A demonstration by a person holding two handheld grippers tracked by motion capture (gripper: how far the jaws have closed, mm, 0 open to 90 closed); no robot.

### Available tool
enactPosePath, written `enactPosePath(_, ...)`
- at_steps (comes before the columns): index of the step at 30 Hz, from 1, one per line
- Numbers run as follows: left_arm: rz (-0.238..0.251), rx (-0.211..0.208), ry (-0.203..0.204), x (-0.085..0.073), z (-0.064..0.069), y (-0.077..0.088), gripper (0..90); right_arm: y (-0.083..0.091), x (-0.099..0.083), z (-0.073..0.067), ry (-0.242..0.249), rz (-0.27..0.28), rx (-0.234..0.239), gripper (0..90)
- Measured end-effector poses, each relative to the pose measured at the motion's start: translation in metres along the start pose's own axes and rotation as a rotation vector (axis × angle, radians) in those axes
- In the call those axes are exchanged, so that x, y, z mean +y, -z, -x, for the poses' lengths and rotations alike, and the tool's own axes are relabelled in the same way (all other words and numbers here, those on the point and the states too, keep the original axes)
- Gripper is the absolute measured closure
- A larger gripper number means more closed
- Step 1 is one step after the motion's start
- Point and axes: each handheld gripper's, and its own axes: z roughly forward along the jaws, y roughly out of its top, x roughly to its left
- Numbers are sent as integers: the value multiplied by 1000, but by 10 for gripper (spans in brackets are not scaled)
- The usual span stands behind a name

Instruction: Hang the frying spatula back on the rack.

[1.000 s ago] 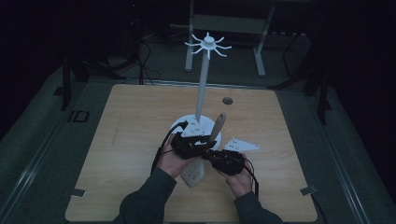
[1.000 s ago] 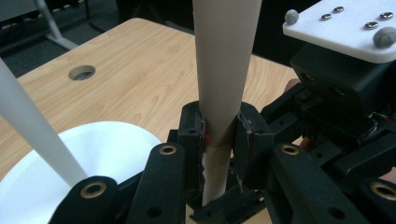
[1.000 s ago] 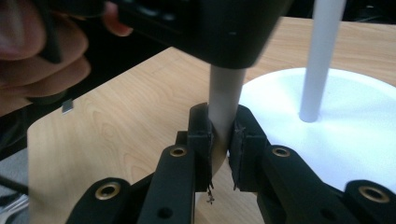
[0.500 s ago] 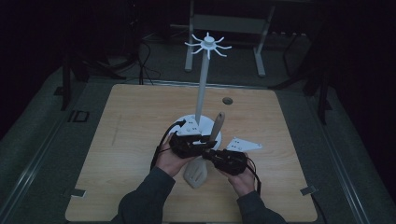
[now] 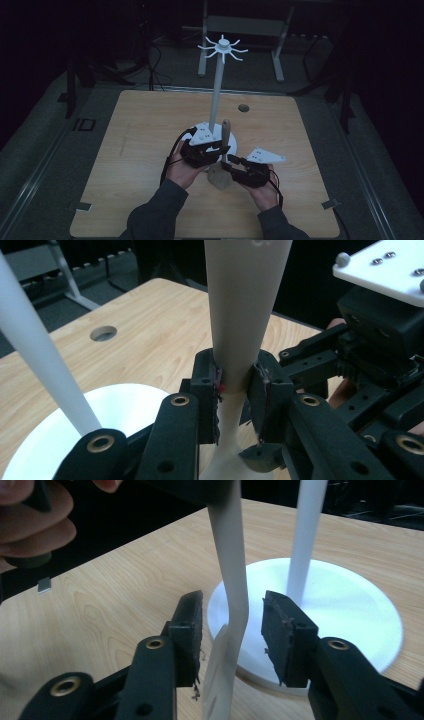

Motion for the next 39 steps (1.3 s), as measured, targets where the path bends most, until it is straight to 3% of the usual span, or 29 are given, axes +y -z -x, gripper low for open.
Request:
enactPosePath(7, 56, 39, 19, 4, -2, 7, 750, 19, -7, 7, -1, 8, -51, 569)
enactPosePath(22, 131, 192, 20, 17, 5, 14, 748, 51, -27, 30, -47, 21, -191, 544)
enactPosePath(39, 182, 306, 57, 37, 0, 26, 747, 55, -33, 35, -50, 13, -235, 540)
